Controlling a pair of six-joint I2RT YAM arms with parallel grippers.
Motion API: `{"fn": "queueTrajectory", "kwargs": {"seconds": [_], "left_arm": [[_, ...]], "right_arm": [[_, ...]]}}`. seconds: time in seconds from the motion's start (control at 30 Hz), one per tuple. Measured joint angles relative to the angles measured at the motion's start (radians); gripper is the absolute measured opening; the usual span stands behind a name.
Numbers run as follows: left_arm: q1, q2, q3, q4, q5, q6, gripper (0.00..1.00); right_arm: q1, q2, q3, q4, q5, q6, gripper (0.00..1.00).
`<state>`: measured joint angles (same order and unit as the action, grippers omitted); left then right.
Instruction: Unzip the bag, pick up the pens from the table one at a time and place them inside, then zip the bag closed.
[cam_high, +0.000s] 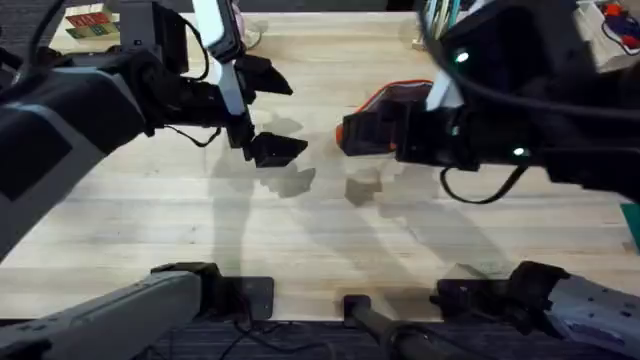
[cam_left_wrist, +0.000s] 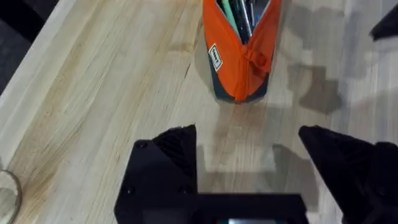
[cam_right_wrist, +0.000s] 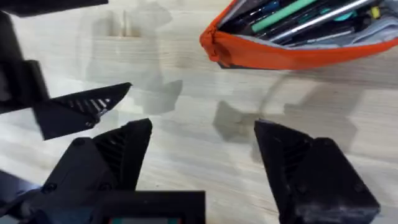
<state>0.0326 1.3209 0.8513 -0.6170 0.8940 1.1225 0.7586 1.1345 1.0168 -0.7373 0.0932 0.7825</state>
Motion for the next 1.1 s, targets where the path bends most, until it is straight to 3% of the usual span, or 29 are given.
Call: {"fn": "queueTrajectory", "kwargs": {"seconds": [0.43, 1.1], "left_arm": [[0.0, 0.0, 0.0, 0.0, 0.0, 0.0, 0.992], [0.0, 0.0, 0.0, 0.0, 0.0, 0.0, 0.992]], "right_arm": [[0.108, 0.033, 0.0, 0.039, 0.232, 0.085, 0.998], [0.109, 0.078, -0.001, 0.056, 0.263, 0.093, 0.998]]}}
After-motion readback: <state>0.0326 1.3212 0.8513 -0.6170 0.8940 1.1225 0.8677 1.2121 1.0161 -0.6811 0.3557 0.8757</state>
